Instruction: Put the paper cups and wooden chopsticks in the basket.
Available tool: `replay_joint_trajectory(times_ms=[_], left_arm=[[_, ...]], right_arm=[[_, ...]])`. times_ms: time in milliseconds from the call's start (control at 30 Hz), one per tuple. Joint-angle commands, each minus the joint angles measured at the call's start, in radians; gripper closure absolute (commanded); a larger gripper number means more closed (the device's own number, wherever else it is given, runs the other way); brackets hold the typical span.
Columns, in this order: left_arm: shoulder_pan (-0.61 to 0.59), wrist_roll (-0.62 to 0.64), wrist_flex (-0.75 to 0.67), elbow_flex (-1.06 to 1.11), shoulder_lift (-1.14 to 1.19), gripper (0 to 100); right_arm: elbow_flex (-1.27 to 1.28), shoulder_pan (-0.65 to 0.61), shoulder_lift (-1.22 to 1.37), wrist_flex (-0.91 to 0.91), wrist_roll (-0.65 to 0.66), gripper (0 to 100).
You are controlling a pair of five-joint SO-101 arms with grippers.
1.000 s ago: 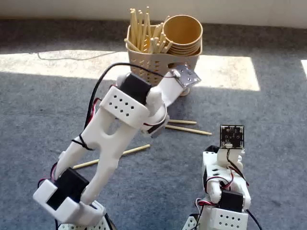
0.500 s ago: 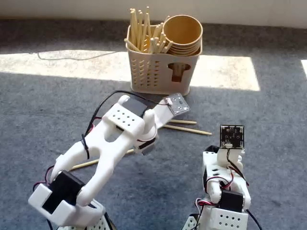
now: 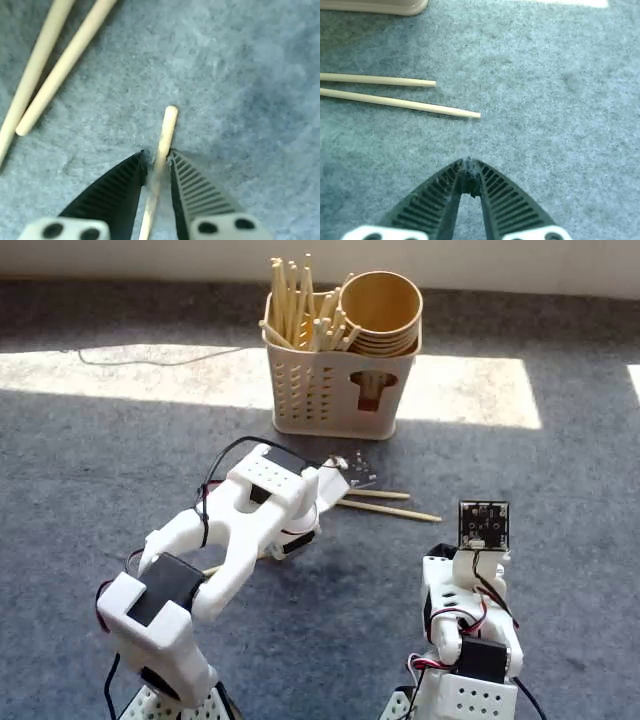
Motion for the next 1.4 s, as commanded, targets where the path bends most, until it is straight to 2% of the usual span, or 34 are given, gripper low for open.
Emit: replay_joint_trajectory(times_ms=[0,133,267,700,867,1133,1233,1367], left_arm=[[0.005,-0.008,-0.002,-0.053,0.004,93],[0.005,-0.005,0.005,-0.054,0.001,100],[0.005,-0.003,0.031,-0.054,-0.033,100],[-0.002,0.0,0.13,-0.077,-0.435,100],[-0.019,0.126,0.133,-0.191,-0.536,100],[-0.025,0.252,0.124,-0.552,-0.581,100],[-0.025,0.31,0.064,-0.65,-0.579,100],[-0.025,0.353,-0.112,-0.667,-0.579,100]], right_arm=[[0.125,0.013,-0.008,0.001,0.003,99.2],[0.125,0.013,-0.008,0.001,0.003,99.2],[0.125,0.013,-0.008,0.001,0.003,99.2],[0.125,0.013,-0.008,0.001,0.003,99.2],[0.125,0.013,-0.008,0.001,0.003,99.2],[0.125,0.013,-0.008,0.001,0.003,99.2],[0.125,0.013,-0.008,0.001,0.003,99.2],[0.125,0.013,-0.008,0.001,0.003,99.2]])
